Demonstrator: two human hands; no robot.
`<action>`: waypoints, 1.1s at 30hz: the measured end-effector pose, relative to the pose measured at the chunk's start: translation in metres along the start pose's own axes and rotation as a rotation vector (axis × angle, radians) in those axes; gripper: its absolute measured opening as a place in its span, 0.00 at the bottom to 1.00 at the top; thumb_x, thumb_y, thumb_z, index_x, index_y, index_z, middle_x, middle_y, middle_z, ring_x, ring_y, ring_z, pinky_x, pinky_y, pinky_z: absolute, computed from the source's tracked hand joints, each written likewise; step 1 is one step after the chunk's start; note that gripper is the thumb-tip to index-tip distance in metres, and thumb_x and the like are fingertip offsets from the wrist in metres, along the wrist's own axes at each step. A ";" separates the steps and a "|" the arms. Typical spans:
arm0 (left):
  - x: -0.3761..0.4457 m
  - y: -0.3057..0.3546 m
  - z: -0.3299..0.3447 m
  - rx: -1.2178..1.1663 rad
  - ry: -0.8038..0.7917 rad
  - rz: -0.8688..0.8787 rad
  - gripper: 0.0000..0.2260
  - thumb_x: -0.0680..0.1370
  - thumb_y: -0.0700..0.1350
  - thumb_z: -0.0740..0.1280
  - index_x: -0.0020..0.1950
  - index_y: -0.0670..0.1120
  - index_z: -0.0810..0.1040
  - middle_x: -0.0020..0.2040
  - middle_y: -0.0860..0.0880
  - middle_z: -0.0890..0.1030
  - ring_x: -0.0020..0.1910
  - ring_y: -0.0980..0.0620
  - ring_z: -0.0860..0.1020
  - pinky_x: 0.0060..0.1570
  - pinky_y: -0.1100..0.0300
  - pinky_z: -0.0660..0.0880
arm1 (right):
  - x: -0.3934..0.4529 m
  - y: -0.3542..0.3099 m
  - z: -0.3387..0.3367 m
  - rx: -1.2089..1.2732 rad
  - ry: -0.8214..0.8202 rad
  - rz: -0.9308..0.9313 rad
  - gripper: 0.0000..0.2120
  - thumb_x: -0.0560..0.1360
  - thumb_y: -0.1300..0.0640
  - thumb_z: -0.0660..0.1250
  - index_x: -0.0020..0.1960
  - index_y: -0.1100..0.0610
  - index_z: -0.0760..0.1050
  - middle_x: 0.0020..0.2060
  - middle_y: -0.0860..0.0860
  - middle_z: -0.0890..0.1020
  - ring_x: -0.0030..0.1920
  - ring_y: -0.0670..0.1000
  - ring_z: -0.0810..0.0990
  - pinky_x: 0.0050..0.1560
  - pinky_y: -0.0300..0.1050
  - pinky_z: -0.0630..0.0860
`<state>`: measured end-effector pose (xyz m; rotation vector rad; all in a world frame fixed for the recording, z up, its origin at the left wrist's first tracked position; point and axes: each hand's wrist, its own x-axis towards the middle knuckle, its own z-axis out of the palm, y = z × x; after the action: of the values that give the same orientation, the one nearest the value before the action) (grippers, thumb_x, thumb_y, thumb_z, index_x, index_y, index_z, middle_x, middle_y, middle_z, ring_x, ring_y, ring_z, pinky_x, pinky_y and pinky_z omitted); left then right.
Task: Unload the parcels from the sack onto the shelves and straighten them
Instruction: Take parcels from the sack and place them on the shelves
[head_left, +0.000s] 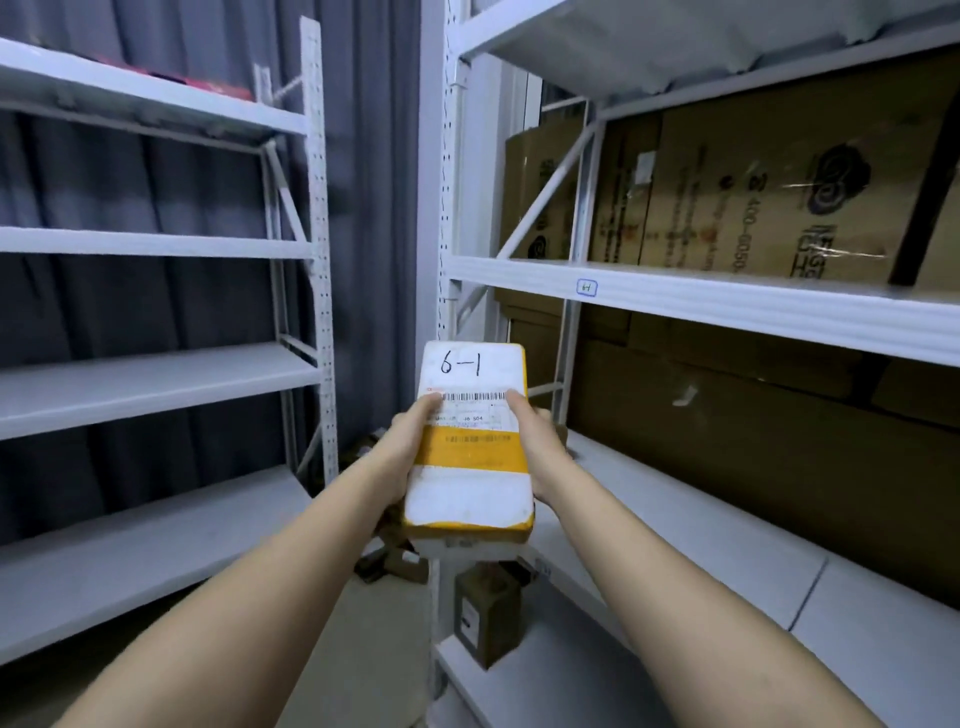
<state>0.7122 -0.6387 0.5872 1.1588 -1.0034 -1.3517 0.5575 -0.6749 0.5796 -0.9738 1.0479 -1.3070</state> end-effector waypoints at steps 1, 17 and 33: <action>0.012 0.014 -0.004 0.009 0.002 0.034 0.20 0.78 0.58 0.61 0.60 0.44 0.78 0.50 0.42 0.84 0.49 0.43 0.83 0.48 0.51 0.79 | 0.013 -0.011 0.010 -0.040 0.006 -0.034 0.24 0.78 0.45 0.65 0.66 0.58 0.65 0.61 0.59 0.76 0.59 0.61 0.77 0.62 0.61 0.74; 0.181 0.206 -0.094 -0.013 -0.228 0.400 0.24 0.79 0.59 0.57 0.69 0.46 0.70 0.61 0.43 0.79 0.57 0.42 0.80 0.61 0.43 0.74 | 0.138 -0.141 0.189 -0.143 0.212 -0.548 0.24 0.77 0.45 0.63 0.66 0.58 0.64 0.56 0.55 0.78 0.54 0.56 0.80 0.57 0.57 0.78; 0.300 0.302 -0.072 -0.209 -0.460 0.635 0.17 0.81 0.55 0.58 0.60 0.47 0.78 0.46 0.50 0.85 0.42 0.53 0.84 0.36 0.62 0.79 | 0.215 -0.227 0.232 -0.424 0.566 -0.907 0.27 0.77 0.40 0.62 0.69 0.54 0.63 0.65 0.54 0.72 0.61 0.53 0.74 0.64 0.56 0.71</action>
<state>0.8424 -0.9665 0.8367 0.3134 -1.3705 -1.1730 0.7189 -0.9048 0.8488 -1.5485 1.4131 -2.2476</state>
